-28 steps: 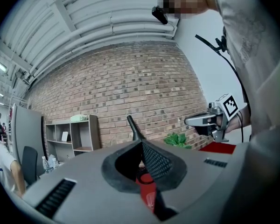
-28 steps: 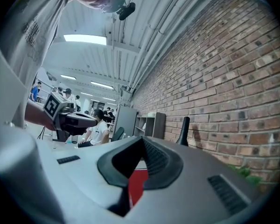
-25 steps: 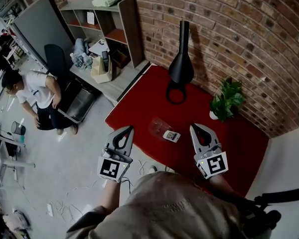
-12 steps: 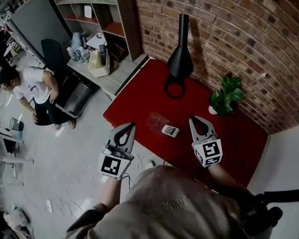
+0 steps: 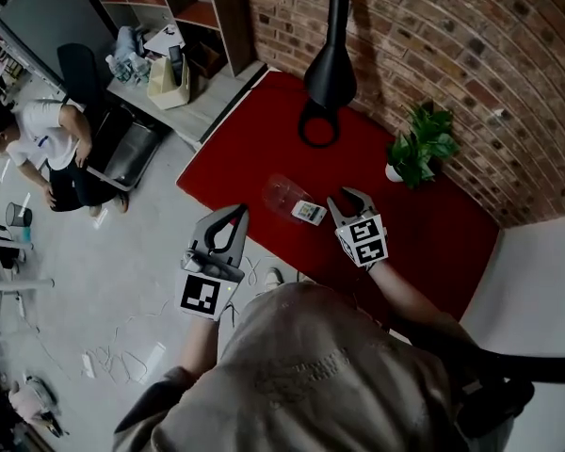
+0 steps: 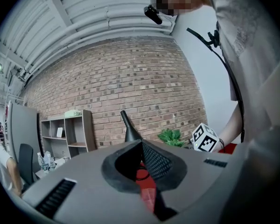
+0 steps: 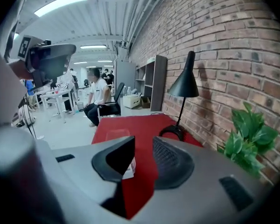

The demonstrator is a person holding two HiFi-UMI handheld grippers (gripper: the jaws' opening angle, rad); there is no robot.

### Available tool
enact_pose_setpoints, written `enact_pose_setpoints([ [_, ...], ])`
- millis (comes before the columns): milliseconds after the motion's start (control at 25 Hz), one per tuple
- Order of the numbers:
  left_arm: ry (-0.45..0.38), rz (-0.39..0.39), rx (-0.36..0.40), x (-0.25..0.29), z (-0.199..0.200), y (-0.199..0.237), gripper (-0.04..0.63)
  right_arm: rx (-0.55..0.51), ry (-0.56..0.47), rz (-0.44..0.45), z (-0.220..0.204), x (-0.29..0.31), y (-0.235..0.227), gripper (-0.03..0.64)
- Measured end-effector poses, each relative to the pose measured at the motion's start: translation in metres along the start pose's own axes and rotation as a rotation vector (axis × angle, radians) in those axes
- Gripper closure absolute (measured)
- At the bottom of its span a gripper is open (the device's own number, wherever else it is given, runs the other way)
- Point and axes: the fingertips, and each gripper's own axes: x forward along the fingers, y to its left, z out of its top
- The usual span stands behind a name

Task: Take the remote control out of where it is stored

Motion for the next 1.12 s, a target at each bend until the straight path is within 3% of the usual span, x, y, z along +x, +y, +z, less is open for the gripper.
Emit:
enact_pose_setpoints([
  [280,0.004,-0.007,-0.070,0.005,-0.009,-0.007,0.591,0.019,0.155,0.037,-0.053,0.036,0.007,0.472],
  [400,0.000,-0.001,-0.078,0.006,-0.008,-0.008,0.591,0.080,0.213,0.055,-0.073,0.050,0.011,0.463],
  [720,0.026,0.010,-0.089,0.002,-0.019,-0.009,0.591,0.420,0.244,0.062,-0.090,0.065,0.007,0.456],
  [920,0.035,0.020,-0.094,-0.001,-0.024,-0.007,0.591,0.713,0.272,0.115,-0.103,0.064,0.019,0.454],
  [1120,0.037,0.020,-0.096,-0.002,-0.026,-0.008,0.591,0.825,0.286,0.103,-0.110,0.068,0.020,0.445],
])
